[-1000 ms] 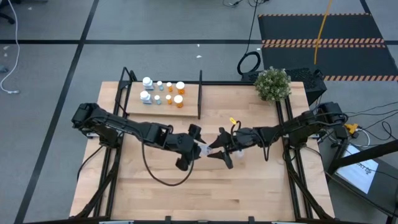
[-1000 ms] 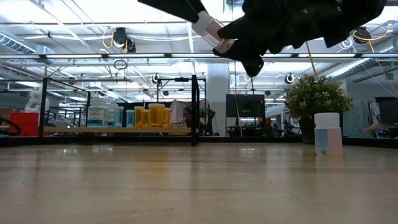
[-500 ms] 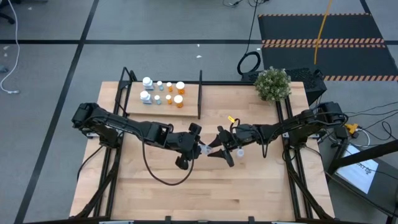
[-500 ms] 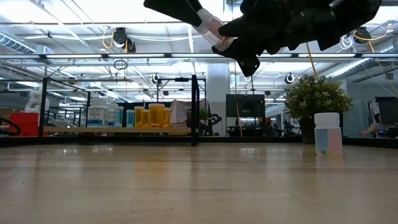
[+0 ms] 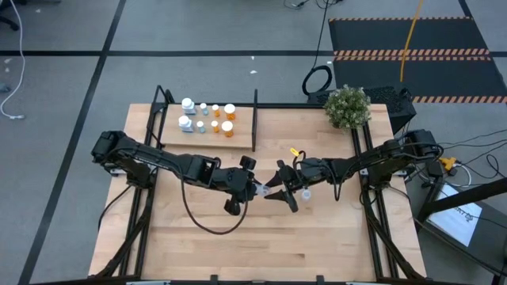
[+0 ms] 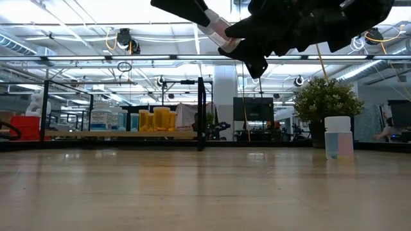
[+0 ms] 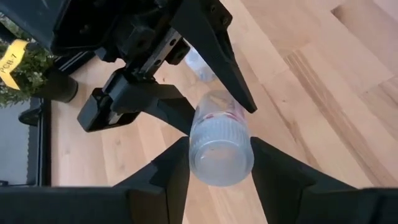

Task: Pick and place medicine bottles onto shelf by color
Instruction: Put the bottom transparent pill bottle on the shelf

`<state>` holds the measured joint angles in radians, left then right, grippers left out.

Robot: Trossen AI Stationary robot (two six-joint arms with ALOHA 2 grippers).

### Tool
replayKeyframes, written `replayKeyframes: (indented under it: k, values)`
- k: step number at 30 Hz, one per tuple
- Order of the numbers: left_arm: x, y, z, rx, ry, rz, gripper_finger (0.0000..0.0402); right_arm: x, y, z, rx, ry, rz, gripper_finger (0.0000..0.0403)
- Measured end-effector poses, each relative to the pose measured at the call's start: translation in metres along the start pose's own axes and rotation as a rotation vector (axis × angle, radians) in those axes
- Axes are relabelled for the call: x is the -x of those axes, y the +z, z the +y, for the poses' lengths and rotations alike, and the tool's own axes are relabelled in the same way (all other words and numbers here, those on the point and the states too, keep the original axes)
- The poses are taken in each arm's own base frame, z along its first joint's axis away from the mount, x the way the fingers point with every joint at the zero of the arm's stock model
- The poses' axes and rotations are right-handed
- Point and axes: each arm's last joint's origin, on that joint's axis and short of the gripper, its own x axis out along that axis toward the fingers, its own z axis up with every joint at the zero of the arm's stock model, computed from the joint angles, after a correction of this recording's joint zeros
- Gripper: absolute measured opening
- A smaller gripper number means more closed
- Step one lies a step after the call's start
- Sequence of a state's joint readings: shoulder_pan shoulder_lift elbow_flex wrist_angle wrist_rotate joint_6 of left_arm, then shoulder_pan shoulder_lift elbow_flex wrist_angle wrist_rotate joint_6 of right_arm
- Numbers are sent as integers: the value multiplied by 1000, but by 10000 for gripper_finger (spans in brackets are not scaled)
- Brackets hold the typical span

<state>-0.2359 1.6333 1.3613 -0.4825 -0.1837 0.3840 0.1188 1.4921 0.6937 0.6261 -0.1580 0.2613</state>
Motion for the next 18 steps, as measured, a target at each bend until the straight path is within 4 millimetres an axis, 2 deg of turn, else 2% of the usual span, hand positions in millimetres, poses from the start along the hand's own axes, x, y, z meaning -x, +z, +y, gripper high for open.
replayKeyframes:
  k: [6,9,14,18]
  values:
    - [6,-6,3,-16,-16,51,152,2,3,1,-3,-4,-25,204]
    - [18,-10,9,-2,-17,70,153,3,5,0,15,-43,-40,228]
    - [46,-18,23,24,7,88,153,10,9,0,60,-126,-24,252]
    - [73,-30,46,52,42,142,153,17,10,1,77,-143,20,253]
